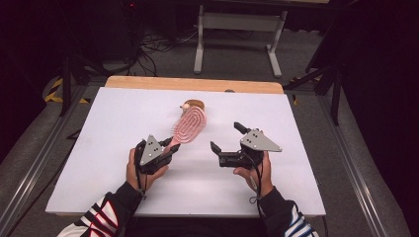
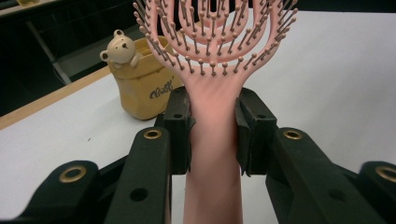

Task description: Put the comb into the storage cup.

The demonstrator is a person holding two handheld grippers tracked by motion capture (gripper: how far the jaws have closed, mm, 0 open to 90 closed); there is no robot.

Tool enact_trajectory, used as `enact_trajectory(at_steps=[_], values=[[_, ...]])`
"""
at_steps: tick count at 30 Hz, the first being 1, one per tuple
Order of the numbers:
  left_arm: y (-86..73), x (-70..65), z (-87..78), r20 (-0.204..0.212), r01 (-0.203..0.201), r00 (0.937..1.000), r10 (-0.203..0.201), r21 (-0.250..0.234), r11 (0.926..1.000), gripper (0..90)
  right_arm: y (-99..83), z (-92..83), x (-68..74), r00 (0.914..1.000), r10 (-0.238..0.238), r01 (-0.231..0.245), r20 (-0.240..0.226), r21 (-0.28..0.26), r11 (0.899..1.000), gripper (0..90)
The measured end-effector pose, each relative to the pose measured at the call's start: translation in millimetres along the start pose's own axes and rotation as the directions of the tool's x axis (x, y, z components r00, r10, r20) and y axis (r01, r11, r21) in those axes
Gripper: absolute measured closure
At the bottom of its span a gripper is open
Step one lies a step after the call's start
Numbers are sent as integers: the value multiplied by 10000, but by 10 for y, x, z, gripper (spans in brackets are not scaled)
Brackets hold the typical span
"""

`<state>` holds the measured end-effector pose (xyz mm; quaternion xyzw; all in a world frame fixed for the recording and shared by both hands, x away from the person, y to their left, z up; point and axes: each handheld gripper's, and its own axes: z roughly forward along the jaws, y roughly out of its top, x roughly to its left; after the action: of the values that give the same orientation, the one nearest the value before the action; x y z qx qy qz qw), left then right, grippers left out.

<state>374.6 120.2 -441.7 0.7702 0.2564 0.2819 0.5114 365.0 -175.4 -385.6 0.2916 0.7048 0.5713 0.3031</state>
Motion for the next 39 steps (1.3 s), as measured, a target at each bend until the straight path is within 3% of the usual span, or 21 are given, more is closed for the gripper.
enact_trajectory(at_steps=[4,6,10,14,19,21,26,31,33,37,39], values=[[21,-44,43,45,67,10000,-67,-70,10000,698,23,57,58,9998,71,-71,-162,-25,10000,31],[36,-63,61,26,30,10000,-30,-105,9999,698,28,97,81,9986,370,-369,-376,32,9993,32],[63,-110,90,71,-3,10000,5,-283,9996,698,60,180,165,9993,166,-160,-321,178,9997,34],[79,-160,115,144,-17,9999,22,-373,9993,697,79,234,222,9980,235,-224,-580,201,9995,33],[85,-220,139,179,-234,9995,242,-442,9987,697,83,308,259,9925,780,-755,-940,300,9967,74],[85,-279,154,241,-323,9991,335,-493,9983,698,77,333,260,9906,1055,-1034,-870,281,9942,91],[86,-359,179,318,-585,9977,601,-488,9971,697,55,343,193,9731,2086,-2095,-978,15,9778,207],[80,-412,197,389,-792,9960,805,-335,9963,698,12,326,169,9625,2538,-2554,-959,-47,9668,360],[72,-429,201,361,-878,9954,889,-295,9957,698,-2,317,162,9542,2790,-2817,-1080,-106,9594,408],[66,-468,220,362,-1122,9930,1126,-134,9936,698,-27,292,180,9491,2939,-2980,-1136,-204,9544,541],[62,-477,225,303,-1188,9925,1188,-29,9929,698,-36,279,190,9470,2986,-3034,-1187,-244,9525,566]])
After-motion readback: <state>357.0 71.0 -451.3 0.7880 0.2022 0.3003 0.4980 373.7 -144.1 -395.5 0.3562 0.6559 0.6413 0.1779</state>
